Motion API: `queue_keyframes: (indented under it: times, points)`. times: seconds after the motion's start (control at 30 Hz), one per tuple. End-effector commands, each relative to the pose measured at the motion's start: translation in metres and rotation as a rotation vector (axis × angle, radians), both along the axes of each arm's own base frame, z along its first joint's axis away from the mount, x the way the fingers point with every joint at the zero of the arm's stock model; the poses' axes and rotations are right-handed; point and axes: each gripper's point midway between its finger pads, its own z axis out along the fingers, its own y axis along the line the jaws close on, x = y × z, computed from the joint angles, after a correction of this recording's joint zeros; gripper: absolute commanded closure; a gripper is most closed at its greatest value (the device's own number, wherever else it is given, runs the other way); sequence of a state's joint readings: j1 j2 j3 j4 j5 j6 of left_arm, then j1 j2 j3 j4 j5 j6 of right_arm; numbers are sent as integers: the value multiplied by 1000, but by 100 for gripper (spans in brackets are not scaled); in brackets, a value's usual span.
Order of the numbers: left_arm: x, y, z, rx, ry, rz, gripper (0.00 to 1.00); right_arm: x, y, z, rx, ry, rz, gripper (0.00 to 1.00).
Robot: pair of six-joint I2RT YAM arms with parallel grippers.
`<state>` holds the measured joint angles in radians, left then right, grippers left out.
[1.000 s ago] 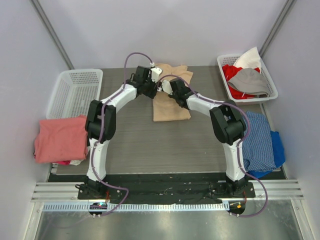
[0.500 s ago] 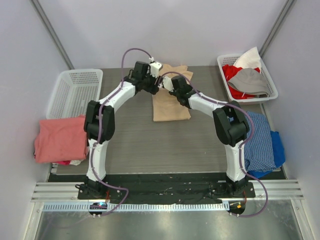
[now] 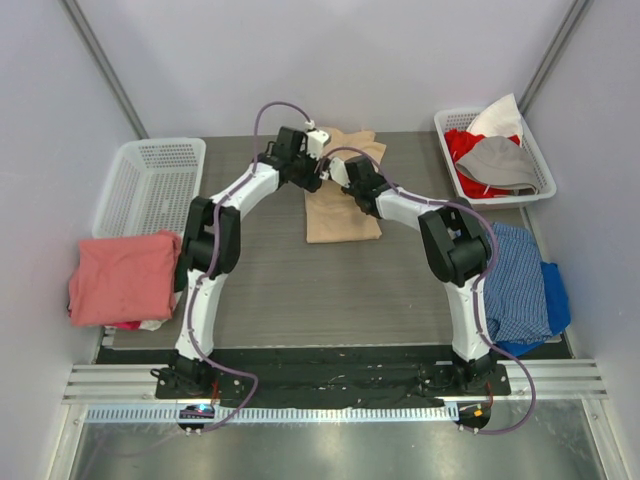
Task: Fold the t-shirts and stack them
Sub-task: Fold the folded rectangular tshirt in 1/3 of the way
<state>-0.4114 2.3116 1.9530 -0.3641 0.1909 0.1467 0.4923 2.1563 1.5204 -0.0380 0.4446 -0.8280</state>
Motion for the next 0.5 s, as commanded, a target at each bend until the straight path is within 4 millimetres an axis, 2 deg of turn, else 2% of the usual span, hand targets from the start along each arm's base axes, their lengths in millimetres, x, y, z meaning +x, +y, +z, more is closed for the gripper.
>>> queue_keyframes:
  times: [0.0,0.07,0.1,0.13,0.2,0.33,0.47]
  points:
    - [16,-12,1,17,-59,-23,36,22,18,35,85,-131,10,55]
    - [25,-11,-1,39,-82,-14,36,21,17,38,81,-139,6,55]
    - [28,-10,-10,47,-78,-7,36,20,16,40,81,-145,4,56]
    - [33,-11,-9,48,-95,-5,36,19,14,42,77,-150,3,56]
    - [38,-10,-21,62,-94,0,36,15,11,43,67,-151,-1,55]
    - [48,-10,-26,80,-115,10,35,9,4,50,54,-166,-14,56]
    - [51,-8,-28,92,-122,21,36,2,-5,57,39,-174,-36,55]
